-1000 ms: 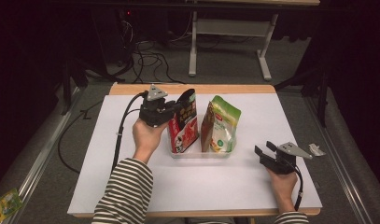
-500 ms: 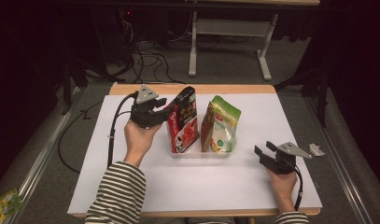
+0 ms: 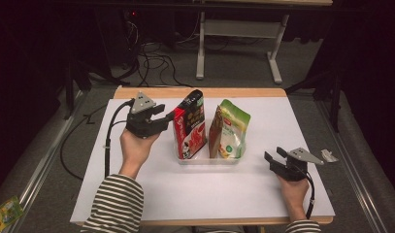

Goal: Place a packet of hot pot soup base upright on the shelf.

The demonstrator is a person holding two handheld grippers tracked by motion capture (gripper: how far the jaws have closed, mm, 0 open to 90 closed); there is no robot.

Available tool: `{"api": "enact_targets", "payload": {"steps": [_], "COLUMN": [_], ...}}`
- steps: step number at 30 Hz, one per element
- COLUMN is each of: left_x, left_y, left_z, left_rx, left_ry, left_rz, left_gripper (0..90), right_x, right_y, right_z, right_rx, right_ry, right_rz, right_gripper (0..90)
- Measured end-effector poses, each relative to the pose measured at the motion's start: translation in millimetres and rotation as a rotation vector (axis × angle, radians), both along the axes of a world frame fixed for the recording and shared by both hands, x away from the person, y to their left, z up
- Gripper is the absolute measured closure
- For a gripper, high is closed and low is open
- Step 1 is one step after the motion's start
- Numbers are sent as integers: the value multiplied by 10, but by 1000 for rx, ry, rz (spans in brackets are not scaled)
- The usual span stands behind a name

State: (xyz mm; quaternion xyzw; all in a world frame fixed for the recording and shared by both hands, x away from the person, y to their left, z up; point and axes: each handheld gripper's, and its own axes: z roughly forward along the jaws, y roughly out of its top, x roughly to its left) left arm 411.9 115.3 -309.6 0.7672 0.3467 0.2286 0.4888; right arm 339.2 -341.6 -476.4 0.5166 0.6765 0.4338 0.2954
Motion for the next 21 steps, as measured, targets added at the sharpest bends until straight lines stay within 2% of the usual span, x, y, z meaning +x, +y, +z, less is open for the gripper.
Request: {"api": "enact_targets", "payload": {"steps": [21], "left_x": [-232], "left_y": [465], "left_z": [-19], "left_rx": [-46], "left_ry": [-10], "left_rz": [68], "left_gripper": [530], "right_x": [-3], "right_y": [3], "right_z": [0], "right_rx": [0], "right_ry": [-1], "right_rz": [0], "right_gripper": [422]}}
